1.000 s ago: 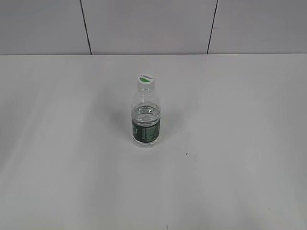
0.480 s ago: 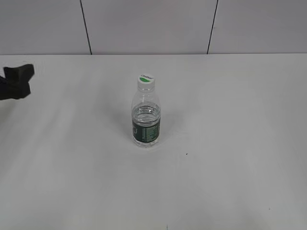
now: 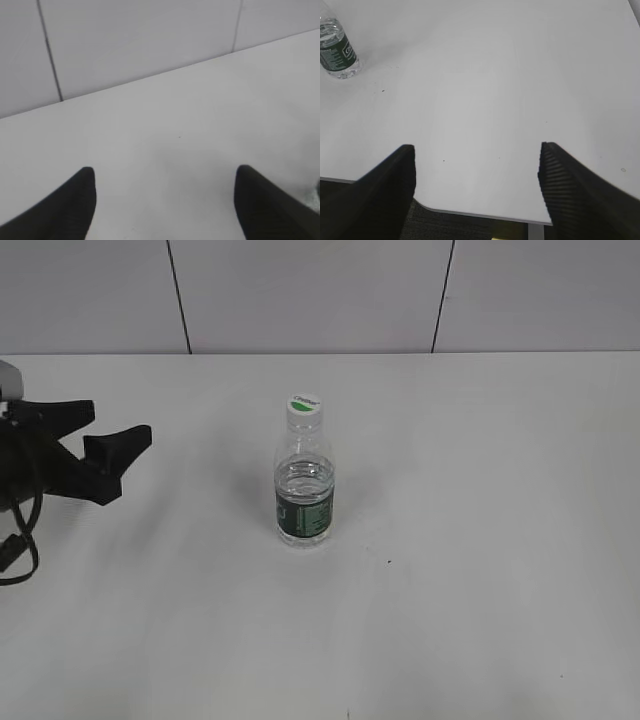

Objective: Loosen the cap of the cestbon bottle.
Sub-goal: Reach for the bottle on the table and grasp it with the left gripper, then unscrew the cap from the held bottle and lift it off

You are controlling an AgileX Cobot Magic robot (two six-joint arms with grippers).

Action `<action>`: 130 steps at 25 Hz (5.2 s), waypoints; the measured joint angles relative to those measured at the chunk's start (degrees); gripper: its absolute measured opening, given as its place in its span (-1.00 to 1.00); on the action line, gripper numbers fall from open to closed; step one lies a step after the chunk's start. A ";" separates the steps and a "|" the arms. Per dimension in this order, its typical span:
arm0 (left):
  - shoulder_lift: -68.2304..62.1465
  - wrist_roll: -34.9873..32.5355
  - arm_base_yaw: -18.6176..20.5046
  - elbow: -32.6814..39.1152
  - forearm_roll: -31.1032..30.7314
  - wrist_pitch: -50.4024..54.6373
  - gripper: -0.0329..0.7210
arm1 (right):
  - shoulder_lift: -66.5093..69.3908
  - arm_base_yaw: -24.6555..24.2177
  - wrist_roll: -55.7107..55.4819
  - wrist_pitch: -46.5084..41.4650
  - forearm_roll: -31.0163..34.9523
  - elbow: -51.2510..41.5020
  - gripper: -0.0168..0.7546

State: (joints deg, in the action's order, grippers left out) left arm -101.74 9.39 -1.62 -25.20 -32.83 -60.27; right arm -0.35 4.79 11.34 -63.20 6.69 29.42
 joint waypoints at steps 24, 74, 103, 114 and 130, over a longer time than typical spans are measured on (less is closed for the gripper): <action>-12.96 2.13 -0.30 -11.92 -32.63 -8.97 0.65 | 0.00 0.00 0.00 0.00 0.00 0.00 0.57; -20.47 9.88 -17.71 -22.95 -24.91 1.71 0.65 | 0.00 0.00 0.00 0.00 0.00 0.00 0.57; -23.86 9.88 -19.23 -25.95 -24.26 1.53 0.20 | 0.00 0.00 0.00 0.00 0.05 0.00 0.57; -23.86 9.88 -19.23 -26.06 -24.31 1.53 0.19 | 12.61 0.00 0.00 5.10 -0.18 6.44 0.57; -23.87 9.88 -19.23 -26.12 -24.42 1.65 0.19 | 49.44 0.00 -1.56 5.63 -0.45 22.03 0.19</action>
State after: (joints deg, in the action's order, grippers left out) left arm -125.61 19.28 -20.85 -51.31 -57.25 -58.62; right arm 49.09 4.79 9.77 -57.58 6.24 51.45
